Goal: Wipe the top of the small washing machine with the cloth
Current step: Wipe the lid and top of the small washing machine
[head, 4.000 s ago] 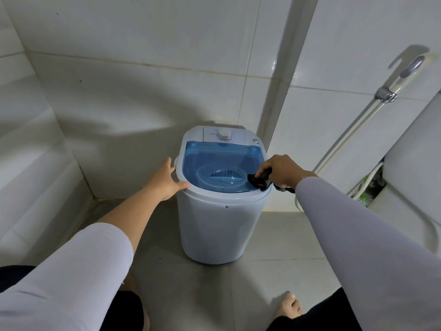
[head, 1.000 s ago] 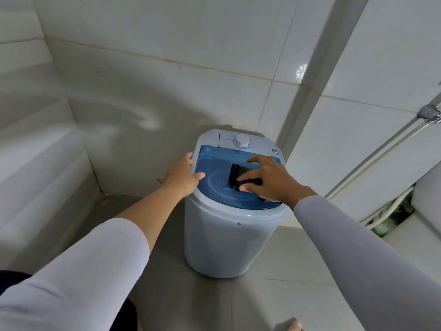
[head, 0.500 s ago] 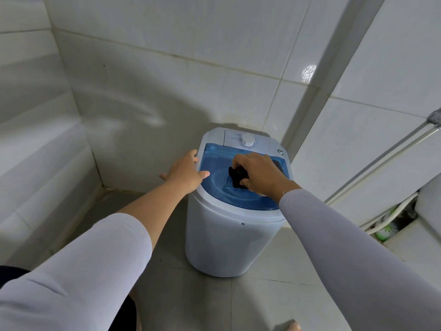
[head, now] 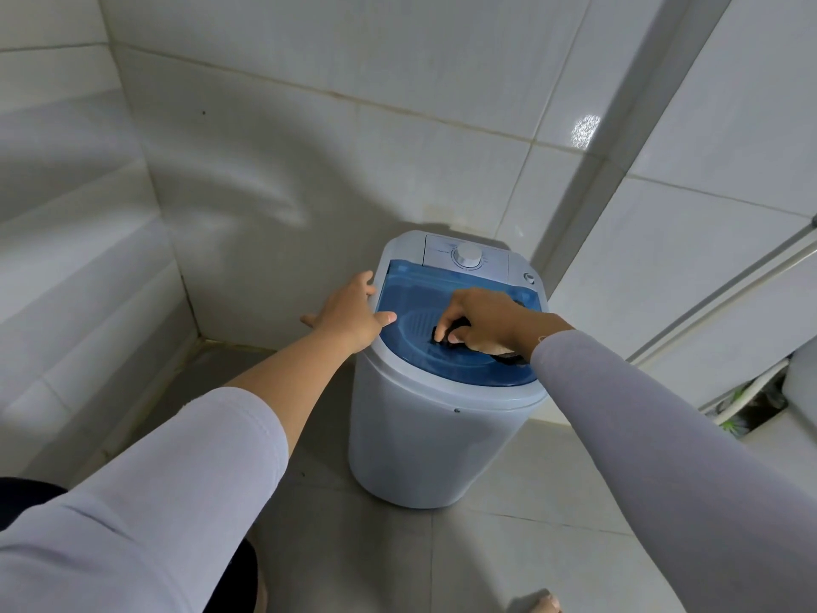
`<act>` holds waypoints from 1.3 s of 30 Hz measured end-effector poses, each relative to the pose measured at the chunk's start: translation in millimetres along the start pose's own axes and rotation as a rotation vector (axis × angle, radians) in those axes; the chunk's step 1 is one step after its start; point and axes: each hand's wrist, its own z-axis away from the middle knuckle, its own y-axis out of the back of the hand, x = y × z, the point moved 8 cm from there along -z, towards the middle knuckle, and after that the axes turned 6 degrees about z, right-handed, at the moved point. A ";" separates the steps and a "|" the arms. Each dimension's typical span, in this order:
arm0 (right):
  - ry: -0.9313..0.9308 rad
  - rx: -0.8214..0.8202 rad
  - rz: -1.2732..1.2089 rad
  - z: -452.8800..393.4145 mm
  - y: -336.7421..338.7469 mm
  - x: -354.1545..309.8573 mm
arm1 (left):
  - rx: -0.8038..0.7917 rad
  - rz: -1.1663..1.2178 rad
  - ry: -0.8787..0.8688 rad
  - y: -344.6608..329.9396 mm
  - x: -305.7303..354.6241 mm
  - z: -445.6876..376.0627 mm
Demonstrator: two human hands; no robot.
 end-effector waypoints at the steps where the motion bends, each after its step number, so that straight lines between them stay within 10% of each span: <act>1: -0.006 0.000 0.019 -0.5 -0.4 0.2 | -0.001 -0.003 -0.001 -0.3 0.7 0.4; 13: -0.049 -0.119 0.335 13.5 -0.3 5.8 | 0.010 -0.075 -0.003 -1.2 3.7 1.7; 39: -0.206 0.164 -0.179 42.9 19.6 51.0 | 0.059 -0.187 -0.012 -3.1 11.1 3.6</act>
